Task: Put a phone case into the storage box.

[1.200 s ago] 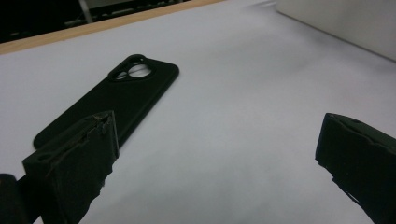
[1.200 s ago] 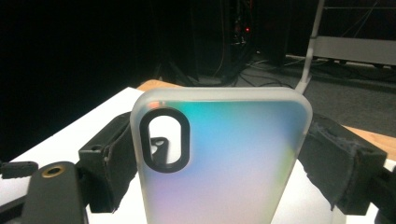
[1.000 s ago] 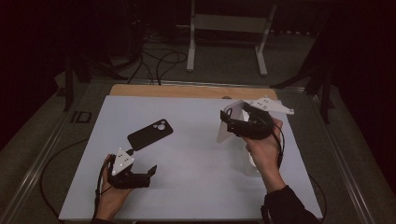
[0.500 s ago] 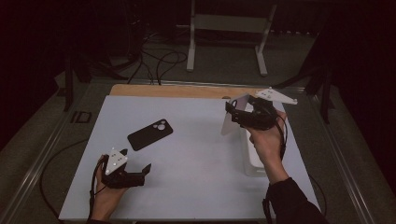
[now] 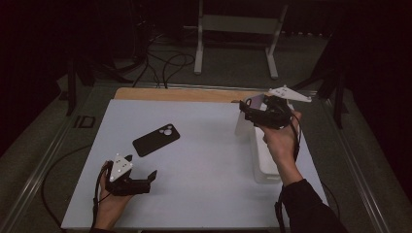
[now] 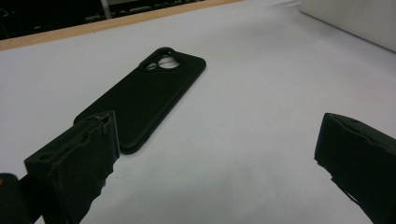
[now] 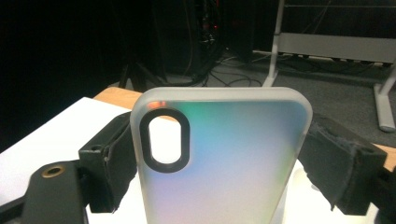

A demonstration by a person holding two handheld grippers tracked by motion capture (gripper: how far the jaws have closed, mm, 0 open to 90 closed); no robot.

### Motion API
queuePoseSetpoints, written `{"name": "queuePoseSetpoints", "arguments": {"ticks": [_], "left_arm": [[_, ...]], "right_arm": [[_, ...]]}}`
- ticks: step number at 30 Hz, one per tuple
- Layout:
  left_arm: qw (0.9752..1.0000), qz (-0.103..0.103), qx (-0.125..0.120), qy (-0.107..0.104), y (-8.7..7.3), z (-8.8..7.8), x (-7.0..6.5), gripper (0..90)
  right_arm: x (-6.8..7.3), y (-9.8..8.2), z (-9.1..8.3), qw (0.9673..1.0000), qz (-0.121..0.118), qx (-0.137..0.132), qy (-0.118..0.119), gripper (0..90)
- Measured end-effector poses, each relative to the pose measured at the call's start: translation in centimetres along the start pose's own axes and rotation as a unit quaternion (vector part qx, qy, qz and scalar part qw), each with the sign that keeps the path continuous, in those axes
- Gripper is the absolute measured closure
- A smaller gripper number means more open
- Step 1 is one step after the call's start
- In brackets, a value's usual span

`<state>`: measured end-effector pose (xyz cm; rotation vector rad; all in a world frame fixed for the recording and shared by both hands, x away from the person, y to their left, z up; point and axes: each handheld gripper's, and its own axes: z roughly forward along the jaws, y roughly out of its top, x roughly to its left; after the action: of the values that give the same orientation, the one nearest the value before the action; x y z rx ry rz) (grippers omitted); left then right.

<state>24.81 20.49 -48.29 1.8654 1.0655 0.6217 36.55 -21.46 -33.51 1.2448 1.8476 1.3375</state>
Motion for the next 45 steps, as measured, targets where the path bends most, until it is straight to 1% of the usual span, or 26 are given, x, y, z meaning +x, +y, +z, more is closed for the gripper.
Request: {"name": "queuePoseSetpoints", "arguments": {"ticks": [10, 15, 20, 26, 29, 33, 41, 45], "left_arm": [[1.0000, -0.002, 0.002, -0.001, 0.0, 0.0, 0.0, 0.5], [1.0000, -0.003, 0.001, -0.001, 0.0, 0.0, 0.0, 0.6], [1.0000, -0.004, 0.002, 0.000, 0.0, 0.0, 0.0, 0.6], [1.0000, -0.004, 0.002, -0.001, 0.0, 0.0, 0.0, 0.6], [1.0000, -0.004, 0.002, -0.002, 0.0, 0.0, 0.0, 0.6], [1.0000, -0.003, 0.003, -0.002, 0.0, 0.1, -0.1, 0.6], [1.0000, -0.004, 0.003, -0.002, -0.1, 0.0, -0.1, 0.6], [1.0000, -0.004, 0.003, -0.002, -0.1, 0.0, -0.1, 0.6]], "right_arm": [[-1.1, 0.1, 0.7, 0.9998, 0.003, 0.004, -0.020, 17.1], [-1.6, 0.3, 1.1, 0.9995, 0.000, 0.004, -0.031, 17.1], [-2.3, 0.5, 1.4, 0.9991, 0.006, 0.004, -0.041, 17.0], [-2.9, 0.6, 1.7, 0.9984, 0.001, 0.007, -0.057, 17.1], [-3.3, 0.8, 1.8, 0.9980, 0.004, 0.005, -0.063, 17.0], [-3.7, 1.1, 1.9, 0.9974, 0.003, 0.004, -0.072, 17.1], [-4.8, 1.0, 2.4, 0.9958, 0.012, 0.007, -0.090, 17.0], [-5.5, 0.8, 2.6, 0.9946, 0.020, 0.009, -0.101, 17.0]]}}
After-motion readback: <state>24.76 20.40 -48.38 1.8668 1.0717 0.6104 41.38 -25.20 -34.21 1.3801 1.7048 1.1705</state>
